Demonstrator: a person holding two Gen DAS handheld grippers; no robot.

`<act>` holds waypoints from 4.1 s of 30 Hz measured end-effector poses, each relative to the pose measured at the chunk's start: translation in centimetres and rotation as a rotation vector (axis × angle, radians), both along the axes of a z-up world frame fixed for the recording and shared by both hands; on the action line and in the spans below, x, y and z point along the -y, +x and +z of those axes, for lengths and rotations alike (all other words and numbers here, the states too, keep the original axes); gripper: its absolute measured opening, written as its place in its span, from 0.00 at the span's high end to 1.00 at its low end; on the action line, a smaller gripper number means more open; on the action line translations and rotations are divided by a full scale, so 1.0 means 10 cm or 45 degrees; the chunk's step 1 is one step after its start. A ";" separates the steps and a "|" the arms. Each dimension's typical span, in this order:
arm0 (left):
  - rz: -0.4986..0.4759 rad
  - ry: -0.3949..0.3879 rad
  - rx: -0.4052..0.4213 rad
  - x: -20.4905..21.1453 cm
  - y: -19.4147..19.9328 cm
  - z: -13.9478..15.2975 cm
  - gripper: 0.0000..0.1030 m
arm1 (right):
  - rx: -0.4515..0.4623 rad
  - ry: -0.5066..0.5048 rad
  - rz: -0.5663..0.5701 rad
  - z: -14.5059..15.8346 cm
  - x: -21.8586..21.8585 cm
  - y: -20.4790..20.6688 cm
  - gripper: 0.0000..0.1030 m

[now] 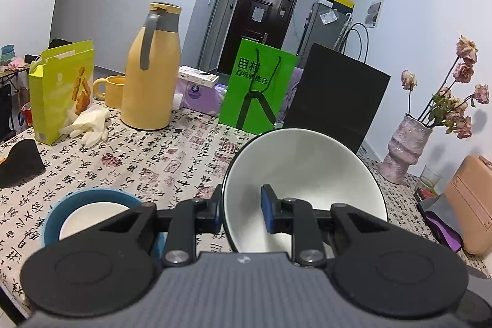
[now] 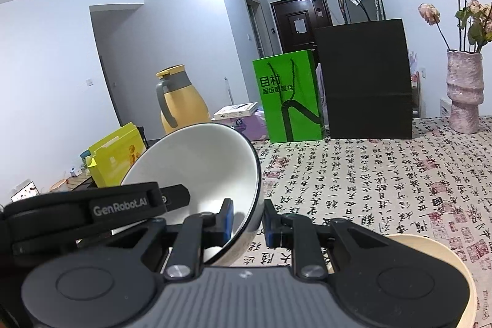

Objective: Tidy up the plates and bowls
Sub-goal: 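Carry the small white bowl with both grippers toward the blue bowl, then lower the small white bowl into the nested white and blue bowls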

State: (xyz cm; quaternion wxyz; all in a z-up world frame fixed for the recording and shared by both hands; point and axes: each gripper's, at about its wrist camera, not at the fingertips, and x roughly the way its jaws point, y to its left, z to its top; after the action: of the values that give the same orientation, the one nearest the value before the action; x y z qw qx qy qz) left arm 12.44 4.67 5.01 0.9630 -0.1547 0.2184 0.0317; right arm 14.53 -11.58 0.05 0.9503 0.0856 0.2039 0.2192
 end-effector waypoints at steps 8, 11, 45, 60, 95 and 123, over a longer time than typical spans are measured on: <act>0.017 -0.037 -0.002 -0.21 -0.01 -0.05 0.77 | 0.003 -0.016 0.020 -0.01 -0.17 0.01 0.81; 0.028 -0.041 0.000 -0.28 -0.03 -0.06 0.77 | 0.003 -0.019 0.032 -0.02 -0.24 0.02 0.81; 0.115 -0.116 0.006 -0.94 -0.13 -0.31 0.77 | -0.001 -0.029 0.146 -0.17 -0.85 0.09 0.81; 0.147 -0.113 -0.024 -1.13 -0.07 -0.41 0.77 | -0.023 -0.026 0.201 -0.31 -1.02 0.19 0.81; 0.194 -0.138 -0.147 -1.42 -0.03 -0.75 0.77 | -0.146 -0.089 0.289 -0.59 -1.32 0.36 0.81; 0.192 -0.238 -0.194 -1.62 -0.08 -0.90 0.77 | -0.281 -0.061 0.348 -0.68 -1.42 0.52 0.78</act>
State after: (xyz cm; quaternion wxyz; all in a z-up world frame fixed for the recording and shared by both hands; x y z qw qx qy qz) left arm 11.68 20.91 -3.97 0.9199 -0.2570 0.2806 0.0953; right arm 19.69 2.63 -6.77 0.8853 0.0578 0.3217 0.3306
